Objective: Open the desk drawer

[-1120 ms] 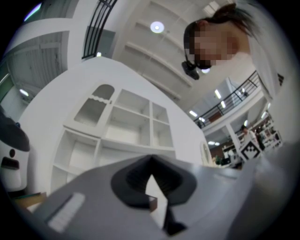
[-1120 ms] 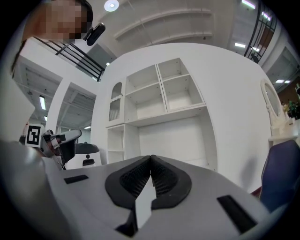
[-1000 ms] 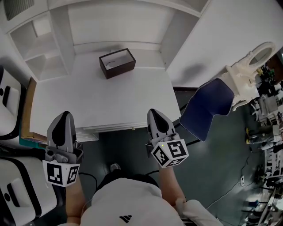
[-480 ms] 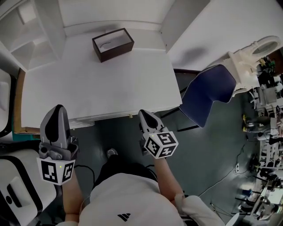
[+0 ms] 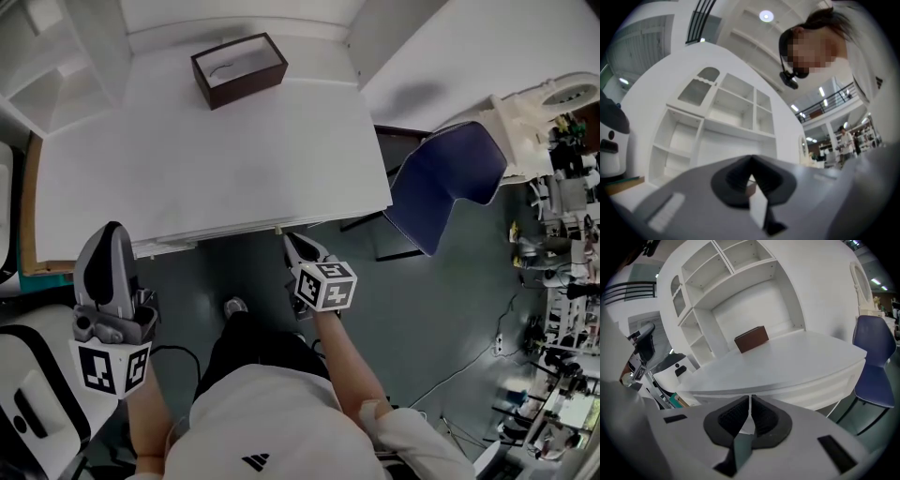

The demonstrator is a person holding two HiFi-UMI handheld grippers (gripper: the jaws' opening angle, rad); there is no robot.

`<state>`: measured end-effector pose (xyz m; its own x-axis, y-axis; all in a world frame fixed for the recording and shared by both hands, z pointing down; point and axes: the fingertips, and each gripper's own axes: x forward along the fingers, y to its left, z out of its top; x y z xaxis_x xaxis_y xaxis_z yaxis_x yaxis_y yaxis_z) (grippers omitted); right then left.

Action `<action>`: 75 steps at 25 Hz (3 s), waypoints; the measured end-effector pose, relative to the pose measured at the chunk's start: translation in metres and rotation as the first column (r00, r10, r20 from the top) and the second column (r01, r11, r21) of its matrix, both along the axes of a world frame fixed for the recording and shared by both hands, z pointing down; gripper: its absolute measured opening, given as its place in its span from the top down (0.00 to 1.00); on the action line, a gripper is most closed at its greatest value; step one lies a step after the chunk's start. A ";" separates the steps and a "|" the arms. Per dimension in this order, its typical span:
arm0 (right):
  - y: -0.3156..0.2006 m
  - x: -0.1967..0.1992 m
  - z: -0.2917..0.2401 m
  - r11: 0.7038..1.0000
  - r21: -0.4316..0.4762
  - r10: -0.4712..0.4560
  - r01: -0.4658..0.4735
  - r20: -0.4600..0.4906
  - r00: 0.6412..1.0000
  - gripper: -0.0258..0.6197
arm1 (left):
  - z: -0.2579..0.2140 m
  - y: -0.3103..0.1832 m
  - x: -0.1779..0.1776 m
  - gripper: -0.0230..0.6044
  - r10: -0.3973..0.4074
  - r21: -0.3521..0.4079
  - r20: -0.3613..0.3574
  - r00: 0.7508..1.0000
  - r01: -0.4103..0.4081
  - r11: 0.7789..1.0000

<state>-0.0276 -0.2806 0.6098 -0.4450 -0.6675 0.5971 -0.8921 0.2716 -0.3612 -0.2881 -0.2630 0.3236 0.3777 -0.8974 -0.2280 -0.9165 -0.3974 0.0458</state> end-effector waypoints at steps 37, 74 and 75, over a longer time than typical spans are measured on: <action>-0.016 -0.001 0.111 0.977 -0.214 -0.050 0.010 -0.186 0.981 0.85 | 0.023 0.024 -0.042 0.95 -0.096 -0.059 0.014 0.995 0.097 0.994; 0.104 0.014 0.113 0.952 -0.284 -0.155 0.110 -0.139 0.978 0.84 | -0.007 0.090 0.010 0.95 -0.113 0.004 0.006 0.994 0.113 0.994; 0.108 0.014 0.113 0.952 -0.286 -0.158 0.114 -0.138 0.978 0.84 | -0.008 0.093 0.011 0.95 -0.114 0.006 0.006 0.993 0.114 0.993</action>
<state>-0.0136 -0.1725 0.7229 -0.4058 -0.4073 0.8182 -0.9050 0.3043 -0.2974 -0.2768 -0.1695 0.3158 0.2740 -0.9336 -0.2310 -0.9562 -0.2901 0.0380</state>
